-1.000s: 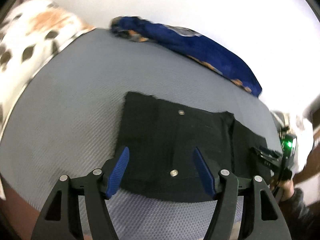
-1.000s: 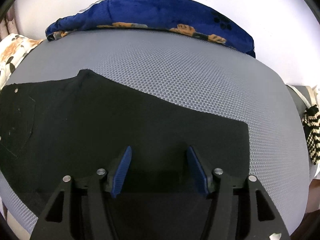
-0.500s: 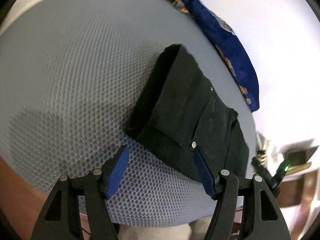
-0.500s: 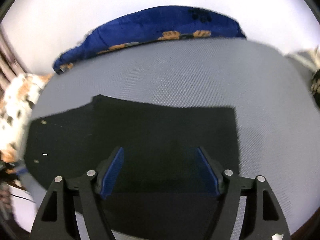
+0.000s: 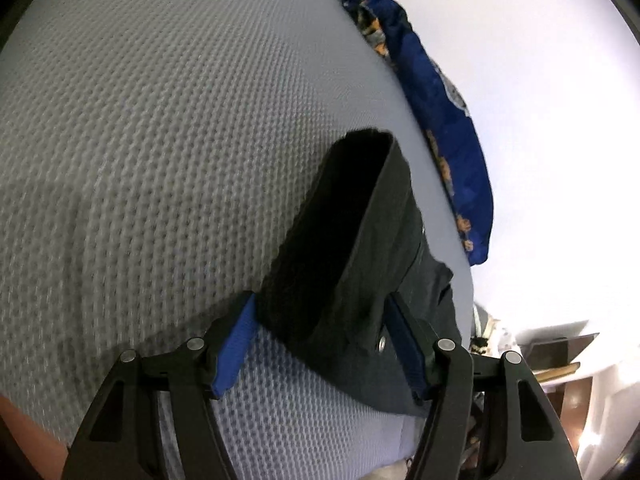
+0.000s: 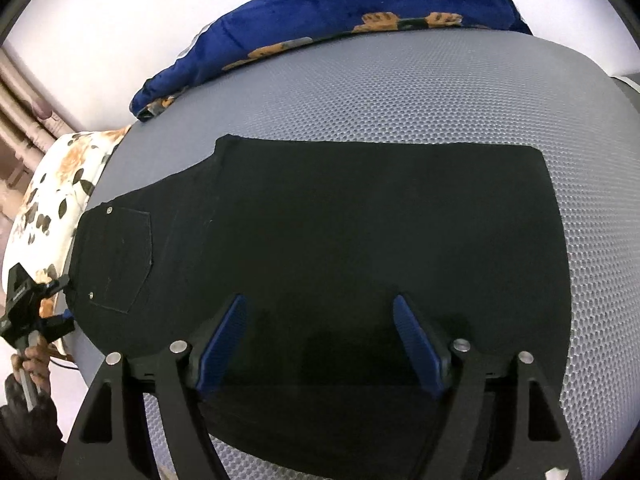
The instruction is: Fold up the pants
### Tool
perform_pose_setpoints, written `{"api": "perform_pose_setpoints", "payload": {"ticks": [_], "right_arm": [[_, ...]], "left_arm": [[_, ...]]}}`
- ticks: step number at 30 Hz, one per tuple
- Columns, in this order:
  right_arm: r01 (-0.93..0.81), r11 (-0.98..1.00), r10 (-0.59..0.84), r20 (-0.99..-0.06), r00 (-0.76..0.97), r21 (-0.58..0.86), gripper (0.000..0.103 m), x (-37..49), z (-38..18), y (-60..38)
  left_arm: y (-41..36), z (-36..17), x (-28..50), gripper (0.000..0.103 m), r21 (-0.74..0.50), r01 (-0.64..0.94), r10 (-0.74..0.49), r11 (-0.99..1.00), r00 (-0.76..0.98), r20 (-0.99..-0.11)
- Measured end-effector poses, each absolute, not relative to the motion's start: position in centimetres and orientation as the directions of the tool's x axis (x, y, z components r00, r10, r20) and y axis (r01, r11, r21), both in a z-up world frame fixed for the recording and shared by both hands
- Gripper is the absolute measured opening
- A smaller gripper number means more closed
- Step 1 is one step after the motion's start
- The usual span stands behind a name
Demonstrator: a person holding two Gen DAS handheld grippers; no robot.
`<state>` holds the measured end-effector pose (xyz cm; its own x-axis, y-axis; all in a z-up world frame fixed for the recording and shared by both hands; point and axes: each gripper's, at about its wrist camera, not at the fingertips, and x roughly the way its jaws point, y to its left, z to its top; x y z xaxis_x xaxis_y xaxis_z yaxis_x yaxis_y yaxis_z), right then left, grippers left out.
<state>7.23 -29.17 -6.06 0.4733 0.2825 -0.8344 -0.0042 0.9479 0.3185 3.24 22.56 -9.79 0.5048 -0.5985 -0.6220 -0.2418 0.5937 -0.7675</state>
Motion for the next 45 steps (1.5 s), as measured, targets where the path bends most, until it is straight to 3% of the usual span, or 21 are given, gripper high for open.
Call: {"api": "perform_pose_setpoints", "payload": {"ticks": [10, 14, 23, 25, 27, 29, 41, 45], "right_arm": [[-0.03, 0.958, 0.262, -0.833, 0.487, 0.284, 0.083, 7.2, -6.1, -28.6], [-0.034, 0.958, 0.264, -0.831, 0.489, 0.284, 0.087, 7.3, -6.1, -28.5], [-0.066, 0.971, 0.233, -0.838, 0.494, 0.231, 0.094, 7.1, -6.3, -27.4], [-0.065, 0.969, 0.238, -0.836, 0.494, 0.237, 0.094, 7.1, -6.3, -27.4], [-0.059, 0.966, 0.248, -0.834, 0.493, 0.252, 0.094, 7.2, -6.2, -27.6], [-0.054, 0.961, 0.262, -0.832, 0.489, 0.271, 0.093, 7.3, -6.2, -27.9], [0.098, 0.926, 0.27, -0.82, 0.505, 0.365, 0.093, 7.4, -5.1, -32.0], [0.157, 0.898, 0.273, -0.801, 0.533, 0.41, 0.093, 7.0, -4.3, -34.3]], "left_arm": [[20.8, -9.8, 6.2, 0.065, -0.757, -0.024, -0.685, 0.653, 0.408, -0.604], [20.9, -10.4, 5.7, 0.065, -0.806, -0.026, -0.751, 0.591, 0.348, -0.562], [18.6, -9.9, 8.0, 0.065, -0.79, -0.045, -0.722, 0.612, 0.376, -0.581], [17.8, -9.5, 8.1, 0.056, -0.744, -0.054, -0.673, 0.666, 0.387, -0.63], [17.4, -9.4, 8.5, 0.031, -0.711, -0.071, -0.64, 0.7, 0.38, -0.668], [17.3, -9.0, 8.6, 0.024, -0.72, -0.081, -0.643, 0.689, 0.389, -0.659], [19.9, -4.5, 9.2, 0.016, -0.81, -0.057, -0.683, 0.584, 0.505, -0.528], [18.6, -3.0, 9.6, 0.015, -0.803, -0.023, -0.687, 0.596, 0.504, -0.524]]}}
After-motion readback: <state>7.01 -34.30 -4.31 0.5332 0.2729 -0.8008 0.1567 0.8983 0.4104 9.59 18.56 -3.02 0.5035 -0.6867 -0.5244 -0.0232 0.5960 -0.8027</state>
